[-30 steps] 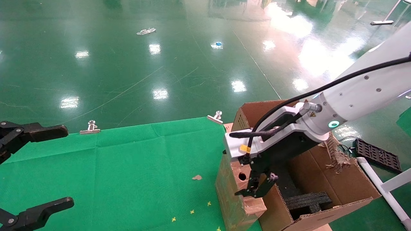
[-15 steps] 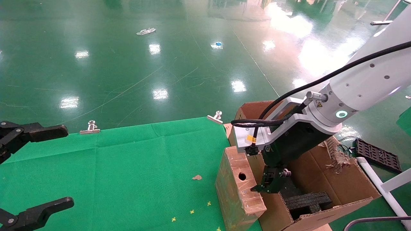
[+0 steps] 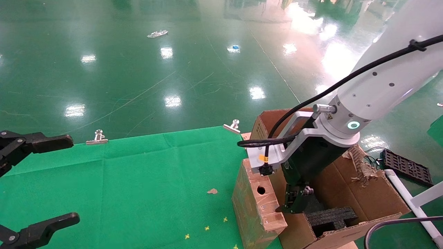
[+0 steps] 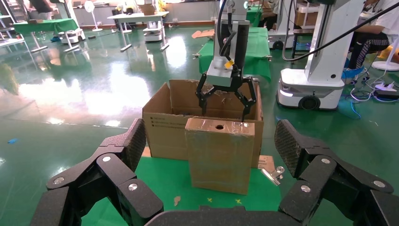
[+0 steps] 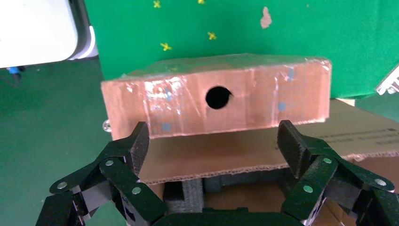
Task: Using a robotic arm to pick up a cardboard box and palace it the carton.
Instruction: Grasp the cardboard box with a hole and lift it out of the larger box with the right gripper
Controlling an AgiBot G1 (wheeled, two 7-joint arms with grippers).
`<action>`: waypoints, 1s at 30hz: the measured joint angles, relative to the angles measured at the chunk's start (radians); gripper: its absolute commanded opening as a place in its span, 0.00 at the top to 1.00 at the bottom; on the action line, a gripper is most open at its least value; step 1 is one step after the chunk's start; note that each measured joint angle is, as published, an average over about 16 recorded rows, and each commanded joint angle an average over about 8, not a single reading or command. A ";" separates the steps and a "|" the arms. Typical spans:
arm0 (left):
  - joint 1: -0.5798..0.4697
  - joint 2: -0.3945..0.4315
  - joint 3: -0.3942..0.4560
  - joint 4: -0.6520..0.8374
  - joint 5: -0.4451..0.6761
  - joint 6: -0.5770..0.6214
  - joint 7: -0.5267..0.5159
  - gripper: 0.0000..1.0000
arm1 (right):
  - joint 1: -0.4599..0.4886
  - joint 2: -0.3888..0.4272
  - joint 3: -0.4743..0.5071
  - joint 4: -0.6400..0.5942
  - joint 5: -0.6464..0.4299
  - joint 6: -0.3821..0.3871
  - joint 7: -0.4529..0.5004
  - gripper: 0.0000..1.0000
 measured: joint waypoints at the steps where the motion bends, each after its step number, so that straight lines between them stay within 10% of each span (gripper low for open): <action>1: 0.000 0.000 0.000 0.000 0.000 0.000 0.000 0.00 | 0.005 -0.004 -0.009 0.000 0.002 0.001 0.007 0.00; 19: 0.000 -0.001 0.001 0.000 -0.001 -0.001 0.001 0.00 | 0.026 0.040 -0.076 -0.072 0.106 0.074 0.514 0.00; 30: 0.000 -0.001 0.002 0.000 -0.001 -0.001 0.001 0.00 | -0.044 0.068 -0.069 -0.168 0.223 0.114 0.618 0.00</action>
